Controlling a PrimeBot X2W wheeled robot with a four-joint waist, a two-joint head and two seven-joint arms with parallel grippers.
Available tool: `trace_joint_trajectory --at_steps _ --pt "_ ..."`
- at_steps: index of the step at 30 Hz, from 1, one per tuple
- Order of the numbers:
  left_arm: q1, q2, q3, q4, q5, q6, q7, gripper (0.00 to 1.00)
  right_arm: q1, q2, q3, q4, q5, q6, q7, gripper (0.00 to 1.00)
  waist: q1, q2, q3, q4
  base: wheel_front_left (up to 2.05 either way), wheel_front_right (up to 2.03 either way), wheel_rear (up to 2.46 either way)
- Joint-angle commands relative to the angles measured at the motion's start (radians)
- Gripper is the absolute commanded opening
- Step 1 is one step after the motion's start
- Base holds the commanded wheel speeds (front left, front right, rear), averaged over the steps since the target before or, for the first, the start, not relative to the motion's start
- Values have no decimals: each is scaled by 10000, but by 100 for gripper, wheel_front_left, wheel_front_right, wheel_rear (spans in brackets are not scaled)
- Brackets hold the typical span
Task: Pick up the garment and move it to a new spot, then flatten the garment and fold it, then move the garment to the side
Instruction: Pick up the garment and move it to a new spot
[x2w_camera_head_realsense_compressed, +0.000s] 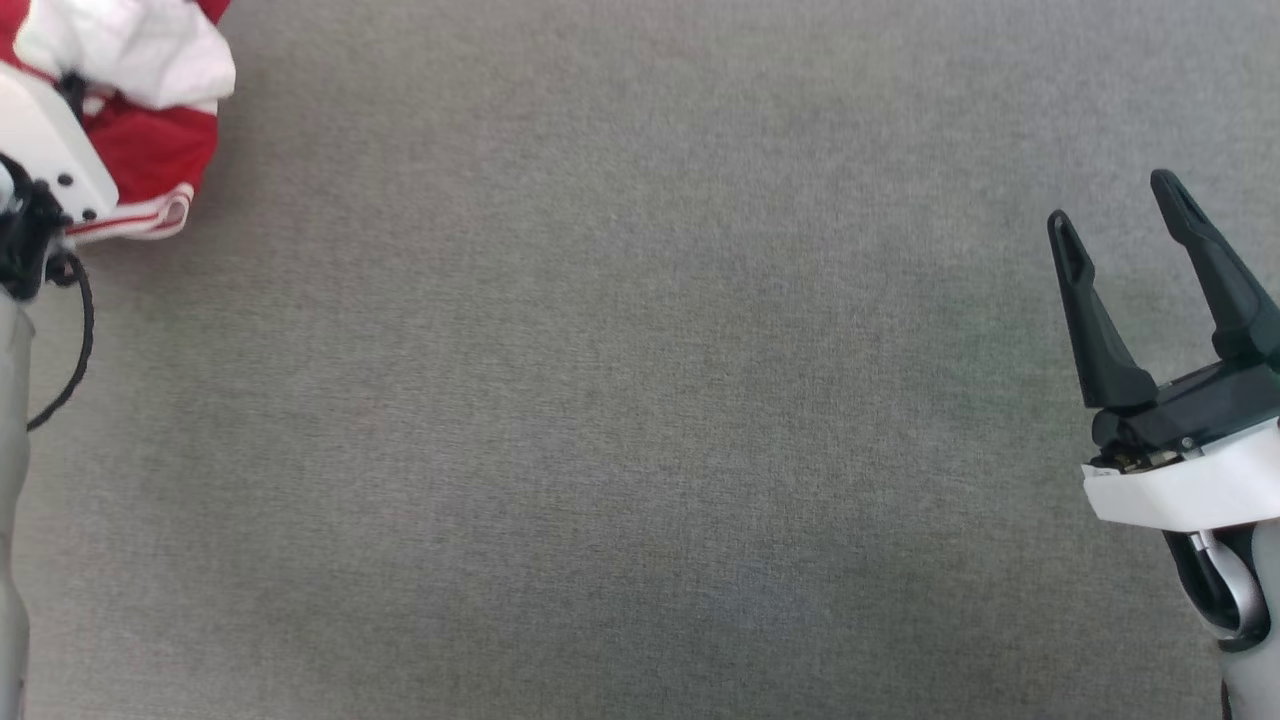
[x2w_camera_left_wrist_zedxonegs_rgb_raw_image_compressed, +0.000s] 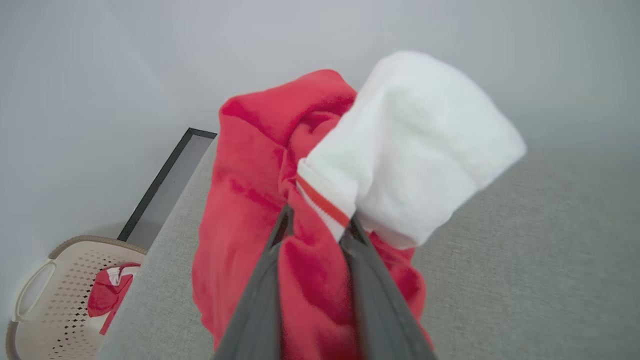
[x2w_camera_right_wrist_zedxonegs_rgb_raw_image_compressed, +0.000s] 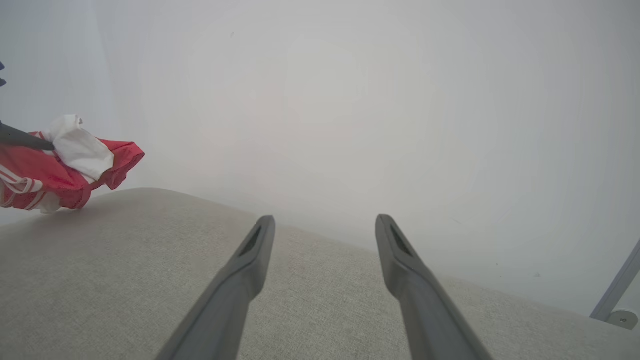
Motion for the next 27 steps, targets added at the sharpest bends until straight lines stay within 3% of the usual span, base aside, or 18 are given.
trace_joint_trajectory --at_steps 1,7,15,20,27 --pt "-218 19 -91 -190 52 -76 -119 0 142 97 -48 38 -42 -3 -64 100 0 1 -359 162 0 0 0" --pt "-434 143 -415 -948 305 -144 -249 0 406 357 -162 167 -106 -3 -139 100 0 1 -967 259 0 0 0" --pt "10 313 -762 -2294 250 -241 408 0 763 734 -688 331 -216 -3 -219 100 0 1 -1708 102 0 0 0" --pt "650 408 -959 -3802 71 -236 1222 0 1079 949 -1245 481 -405 -3 -267 100 0 1 -2156 -163 0 0 0" --pt "2046 574 -1081 -6698 -330 236 2703 0 1381 1331 -1932 599 -649 -3 -276 100 0 1 -2525 -787 0 0 0"
